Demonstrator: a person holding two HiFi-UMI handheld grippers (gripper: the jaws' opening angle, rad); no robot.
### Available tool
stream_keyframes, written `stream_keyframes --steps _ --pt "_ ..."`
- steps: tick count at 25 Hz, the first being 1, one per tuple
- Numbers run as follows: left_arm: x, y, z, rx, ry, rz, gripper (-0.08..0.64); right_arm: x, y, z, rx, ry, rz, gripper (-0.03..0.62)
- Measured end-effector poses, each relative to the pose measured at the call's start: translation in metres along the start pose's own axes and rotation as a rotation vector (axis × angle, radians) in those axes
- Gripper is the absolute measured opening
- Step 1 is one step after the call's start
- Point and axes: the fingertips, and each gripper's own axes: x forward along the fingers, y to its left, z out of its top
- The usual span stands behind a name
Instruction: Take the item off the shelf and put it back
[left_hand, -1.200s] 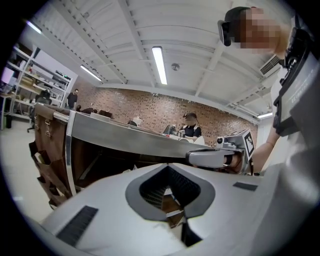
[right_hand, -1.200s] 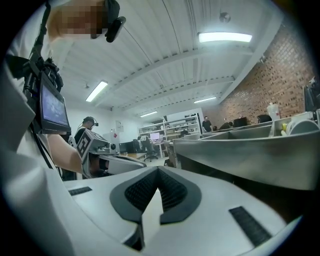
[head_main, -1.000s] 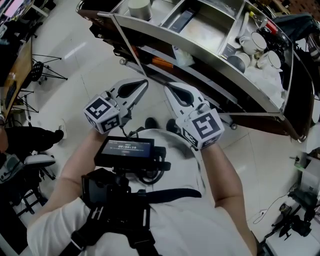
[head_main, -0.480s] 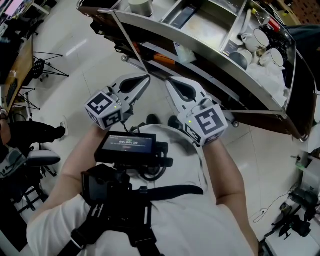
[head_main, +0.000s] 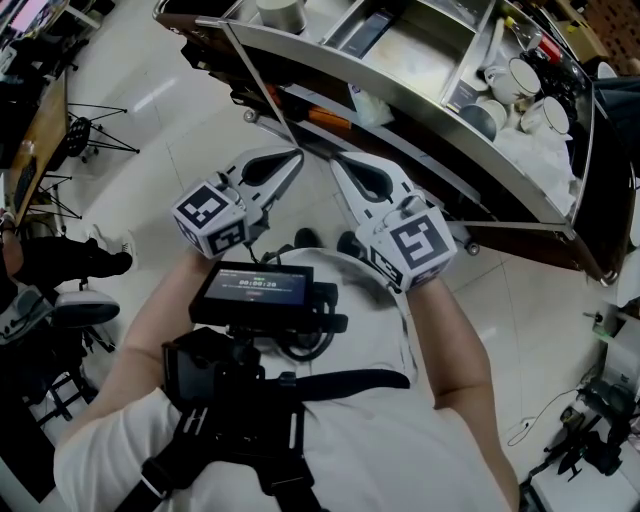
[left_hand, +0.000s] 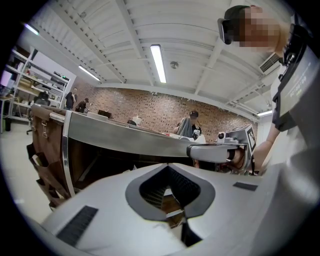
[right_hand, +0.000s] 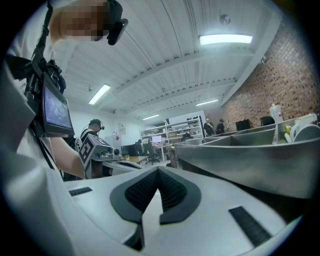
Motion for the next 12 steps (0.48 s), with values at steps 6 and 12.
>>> stream_keyframes --steps 6,12 --pt "0.0051 0.003 -0.0019 0.0 0.004 0.001 0.002 0.0012 -0.0043 -0.0036 0.006 -0.001 0.007 0.003" --pt "0.0084 0.0043 0.0004 0.003 0.009 0.004 0.002 0.0014 -0.0077 -0.0015 0.003 -0.003 0.004 0.003"
